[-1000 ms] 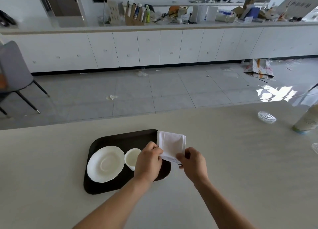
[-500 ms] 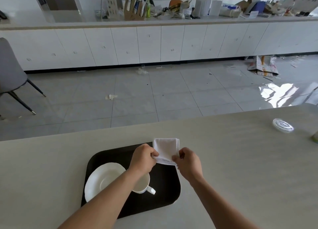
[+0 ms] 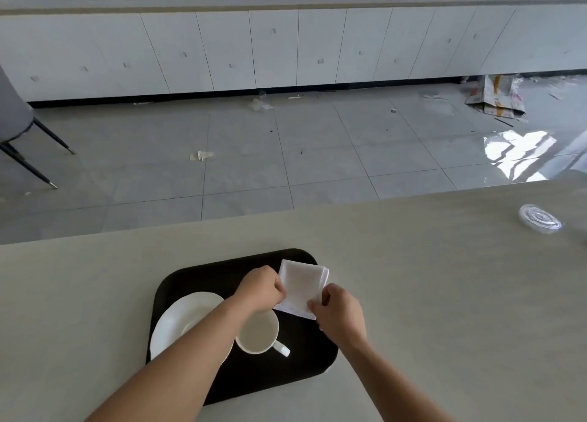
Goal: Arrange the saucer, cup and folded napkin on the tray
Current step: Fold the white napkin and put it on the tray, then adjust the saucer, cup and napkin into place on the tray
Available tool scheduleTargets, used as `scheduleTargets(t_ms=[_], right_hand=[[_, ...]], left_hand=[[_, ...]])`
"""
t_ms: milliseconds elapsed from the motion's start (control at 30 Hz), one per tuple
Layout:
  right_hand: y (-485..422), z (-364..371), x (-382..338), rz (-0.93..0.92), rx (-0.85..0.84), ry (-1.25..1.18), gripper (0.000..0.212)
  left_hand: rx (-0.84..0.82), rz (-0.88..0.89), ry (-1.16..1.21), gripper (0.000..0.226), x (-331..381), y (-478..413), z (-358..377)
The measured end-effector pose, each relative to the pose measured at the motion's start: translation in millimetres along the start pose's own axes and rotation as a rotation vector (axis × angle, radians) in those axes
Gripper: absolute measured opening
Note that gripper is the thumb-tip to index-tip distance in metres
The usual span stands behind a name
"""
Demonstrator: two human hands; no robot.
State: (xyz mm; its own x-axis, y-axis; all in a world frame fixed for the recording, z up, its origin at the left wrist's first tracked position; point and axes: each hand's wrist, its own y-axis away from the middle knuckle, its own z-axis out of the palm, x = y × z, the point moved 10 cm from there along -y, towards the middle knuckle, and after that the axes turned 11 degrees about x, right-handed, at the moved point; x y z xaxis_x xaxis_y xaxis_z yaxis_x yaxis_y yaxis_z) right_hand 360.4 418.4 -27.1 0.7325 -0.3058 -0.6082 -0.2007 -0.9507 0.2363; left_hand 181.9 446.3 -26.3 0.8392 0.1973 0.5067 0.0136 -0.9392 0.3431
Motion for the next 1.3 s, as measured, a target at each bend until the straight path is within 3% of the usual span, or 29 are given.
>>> scheduleTargets(t_ms=[200, 400, 633, 833, 1000, 1167, 1300], right_hand=[[7, 6, 7, 0.032, -0.135, 0.092, 0.022], [12, -17, -4, -0.062, 0.072, 0.143, 0.030], [18, -20, -35, -0.182, 0.071, 0.035, 0.013], [23, -19, -72, -0.295, 0.079, 0.050, 0.017], [19, -2, -119, -0.407, -0.006, 0.060, 0.015], [18, 39, -169, -0.523, -0.156, 0.141, 0.015], [19, 87, -185, -0.579, -0.307, 0.288, 0.016]], left_hand=[[0.031, 0.018, -0.040, 0.016, -5, 4, -3], [0.274, 0.035, 0.018, 0.024, -12, 20, -29], [0.553, 0.060, -0.034, 0.024, -47, 72, -69], [0.690, -0.107, -0.076, 0.030, -112, 130, -94], [0.706, -0.279, -0.054, 0.036, -176, 170, -83], [0.753, -0.230, -0.275, 0.036, -211, 185, -72], [0.686, -0.423, -0.312, 0.050, -259, 188, -59]])
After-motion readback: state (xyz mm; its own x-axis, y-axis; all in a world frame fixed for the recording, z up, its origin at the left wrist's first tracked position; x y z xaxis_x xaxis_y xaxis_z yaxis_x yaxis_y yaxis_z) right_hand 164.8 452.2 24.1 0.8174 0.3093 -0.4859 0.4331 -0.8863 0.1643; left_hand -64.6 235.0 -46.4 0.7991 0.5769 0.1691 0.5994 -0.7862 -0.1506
